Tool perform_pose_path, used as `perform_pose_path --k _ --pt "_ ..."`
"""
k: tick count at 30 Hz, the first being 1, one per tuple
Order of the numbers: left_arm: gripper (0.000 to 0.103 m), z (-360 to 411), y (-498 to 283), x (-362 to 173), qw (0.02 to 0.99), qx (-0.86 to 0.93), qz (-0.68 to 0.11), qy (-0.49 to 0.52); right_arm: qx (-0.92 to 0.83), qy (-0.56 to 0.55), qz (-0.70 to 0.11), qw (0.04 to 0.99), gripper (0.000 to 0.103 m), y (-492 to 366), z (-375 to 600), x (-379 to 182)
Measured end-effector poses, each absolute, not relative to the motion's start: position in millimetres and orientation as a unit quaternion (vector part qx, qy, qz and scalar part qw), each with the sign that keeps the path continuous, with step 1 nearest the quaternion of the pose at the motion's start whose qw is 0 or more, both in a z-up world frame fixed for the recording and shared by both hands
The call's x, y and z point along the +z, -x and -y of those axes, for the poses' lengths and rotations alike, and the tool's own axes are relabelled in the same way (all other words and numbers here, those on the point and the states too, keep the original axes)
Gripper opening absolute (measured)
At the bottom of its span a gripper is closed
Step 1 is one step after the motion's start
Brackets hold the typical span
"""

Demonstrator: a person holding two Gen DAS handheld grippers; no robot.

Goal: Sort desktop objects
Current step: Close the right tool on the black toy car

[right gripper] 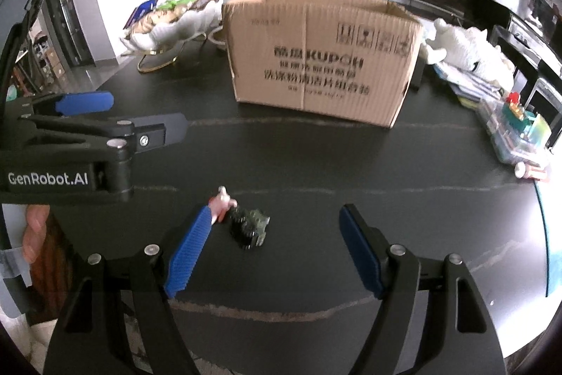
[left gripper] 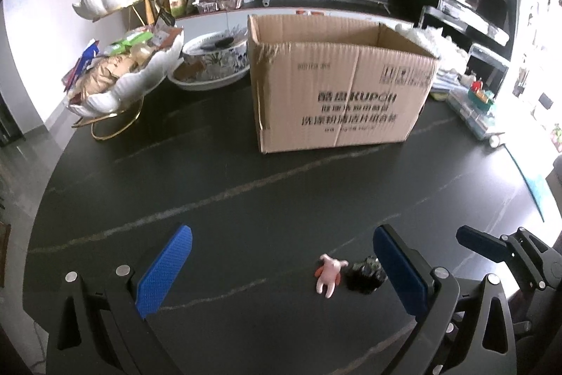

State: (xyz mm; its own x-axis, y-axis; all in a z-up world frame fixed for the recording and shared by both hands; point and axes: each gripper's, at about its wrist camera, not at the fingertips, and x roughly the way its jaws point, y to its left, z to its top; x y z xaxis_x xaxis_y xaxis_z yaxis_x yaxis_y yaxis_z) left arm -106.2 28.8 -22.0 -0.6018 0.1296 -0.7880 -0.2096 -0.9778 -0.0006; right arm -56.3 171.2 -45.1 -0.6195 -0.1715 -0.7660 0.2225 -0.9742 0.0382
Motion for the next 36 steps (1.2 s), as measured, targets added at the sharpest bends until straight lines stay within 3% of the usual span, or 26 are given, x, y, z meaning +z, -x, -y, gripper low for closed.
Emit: perform_pose_path --k 9,36 --pt "0.102 -28.0 105.1 -40.9 0.09 0.883 -0.054 0.457 -0.886 -0.446 -0.021 0.123 0.064 58.2 -166.9 -68.5" --pt "0.102 -20.8 115.7 -72.2 0.081 0.868 -0.065 0.486 -0.864 -0.485 -0.017 0.133 0.053 86.2 -153.3 -109.2"
